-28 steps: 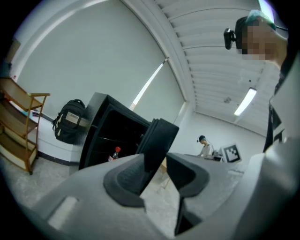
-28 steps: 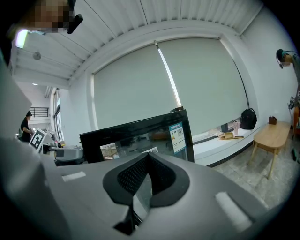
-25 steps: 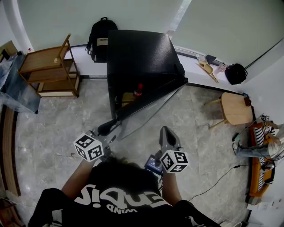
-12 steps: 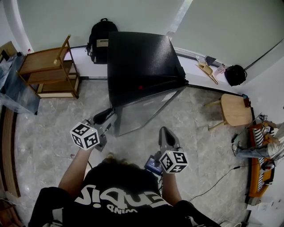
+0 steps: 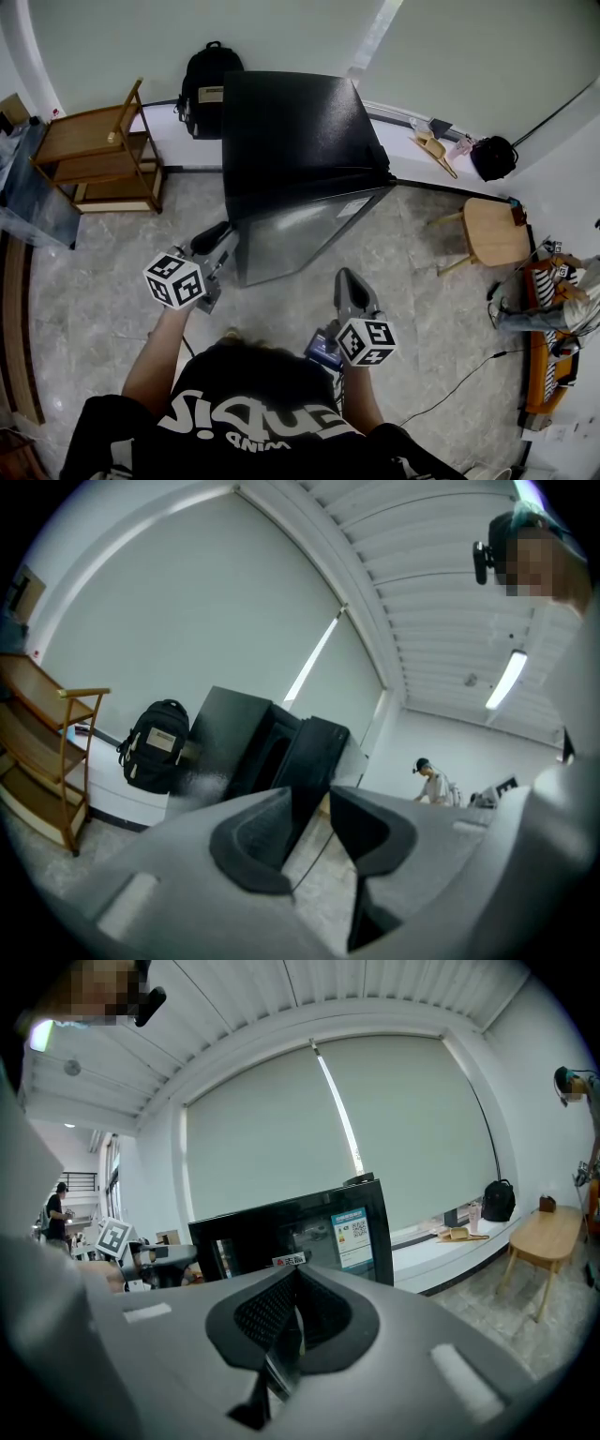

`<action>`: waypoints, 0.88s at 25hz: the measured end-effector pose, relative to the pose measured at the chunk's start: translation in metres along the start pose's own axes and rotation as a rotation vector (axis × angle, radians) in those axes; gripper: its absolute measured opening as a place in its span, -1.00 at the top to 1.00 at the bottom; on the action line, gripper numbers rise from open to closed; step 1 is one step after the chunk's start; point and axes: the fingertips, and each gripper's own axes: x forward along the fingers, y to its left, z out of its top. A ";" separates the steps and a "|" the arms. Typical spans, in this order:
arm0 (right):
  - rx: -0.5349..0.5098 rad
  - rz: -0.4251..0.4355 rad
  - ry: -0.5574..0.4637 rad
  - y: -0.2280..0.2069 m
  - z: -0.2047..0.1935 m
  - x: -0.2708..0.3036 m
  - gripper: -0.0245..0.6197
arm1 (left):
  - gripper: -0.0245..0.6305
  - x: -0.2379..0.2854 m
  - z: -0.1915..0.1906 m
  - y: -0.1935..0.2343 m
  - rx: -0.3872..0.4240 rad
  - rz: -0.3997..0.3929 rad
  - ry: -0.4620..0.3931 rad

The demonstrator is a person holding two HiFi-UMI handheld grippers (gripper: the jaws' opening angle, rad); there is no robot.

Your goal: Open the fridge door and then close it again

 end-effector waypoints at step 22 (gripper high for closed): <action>-0.003 -0.009 0.004 -0.009 0.006 0.018 0.93 | 0.51 0.027 0.020 0.040 -0.014 0.033 -0.032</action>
